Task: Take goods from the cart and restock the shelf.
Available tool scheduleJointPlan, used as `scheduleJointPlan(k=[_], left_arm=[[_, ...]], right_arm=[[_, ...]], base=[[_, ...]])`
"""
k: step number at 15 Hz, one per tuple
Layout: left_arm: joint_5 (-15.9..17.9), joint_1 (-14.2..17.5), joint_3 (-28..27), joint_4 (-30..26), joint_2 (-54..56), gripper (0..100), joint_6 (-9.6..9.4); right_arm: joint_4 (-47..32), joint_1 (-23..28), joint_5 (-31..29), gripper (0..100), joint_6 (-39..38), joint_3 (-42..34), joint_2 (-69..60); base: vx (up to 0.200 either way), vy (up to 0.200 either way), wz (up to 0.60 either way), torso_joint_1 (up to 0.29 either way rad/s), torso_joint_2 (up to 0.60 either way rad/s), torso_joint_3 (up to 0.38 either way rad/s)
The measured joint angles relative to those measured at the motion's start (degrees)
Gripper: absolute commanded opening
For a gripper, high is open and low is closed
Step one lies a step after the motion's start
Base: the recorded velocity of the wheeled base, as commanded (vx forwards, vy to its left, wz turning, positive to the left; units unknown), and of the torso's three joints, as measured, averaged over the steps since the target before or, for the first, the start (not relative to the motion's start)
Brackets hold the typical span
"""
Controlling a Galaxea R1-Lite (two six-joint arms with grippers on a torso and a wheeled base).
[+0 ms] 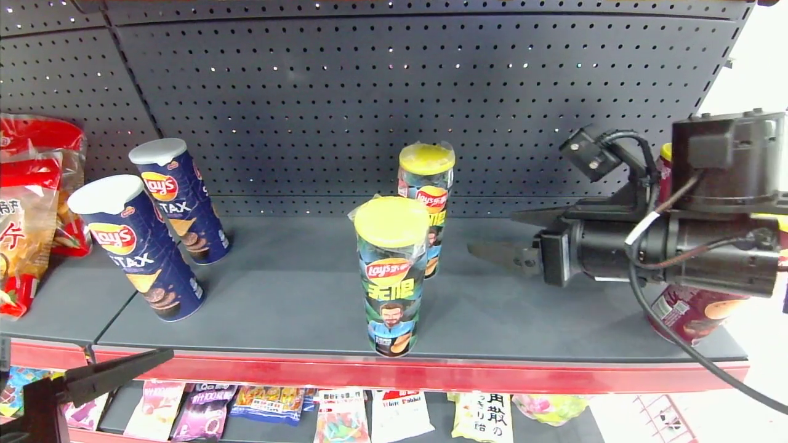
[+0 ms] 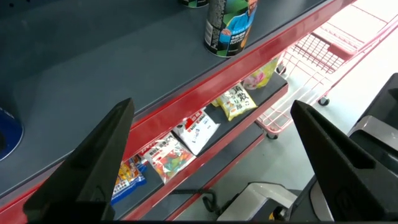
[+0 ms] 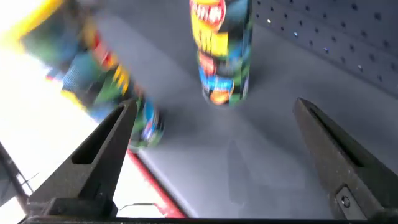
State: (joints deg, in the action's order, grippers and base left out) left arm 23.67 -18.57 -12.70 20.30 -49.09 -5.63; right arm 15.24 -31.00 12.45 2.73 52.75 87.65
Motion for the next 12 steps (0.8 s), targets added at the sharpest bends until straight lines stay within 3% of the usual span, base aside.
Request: scheduleJointPlan(k=[8, 12], left_arm=[[-0.82, 0.02, 0.11, -0.02, -2.34, 100, 0.0], [-0.79, 0.02, 0.48, -0.02, -2.84, 100, 0.0]], right_arm=[[-0.3, -0.85, 0.06, 100, 0.22, -20.14, -22.71], [-0.4, -0.96, -0.2, 100, 0.16, -25.77, -31.29]], base=[[0.0, 0.0, 0.0, 0.0, 0.0, 0.0], [0.0, 0.0, 0.0, 0.0, 0.0, 0.0]])
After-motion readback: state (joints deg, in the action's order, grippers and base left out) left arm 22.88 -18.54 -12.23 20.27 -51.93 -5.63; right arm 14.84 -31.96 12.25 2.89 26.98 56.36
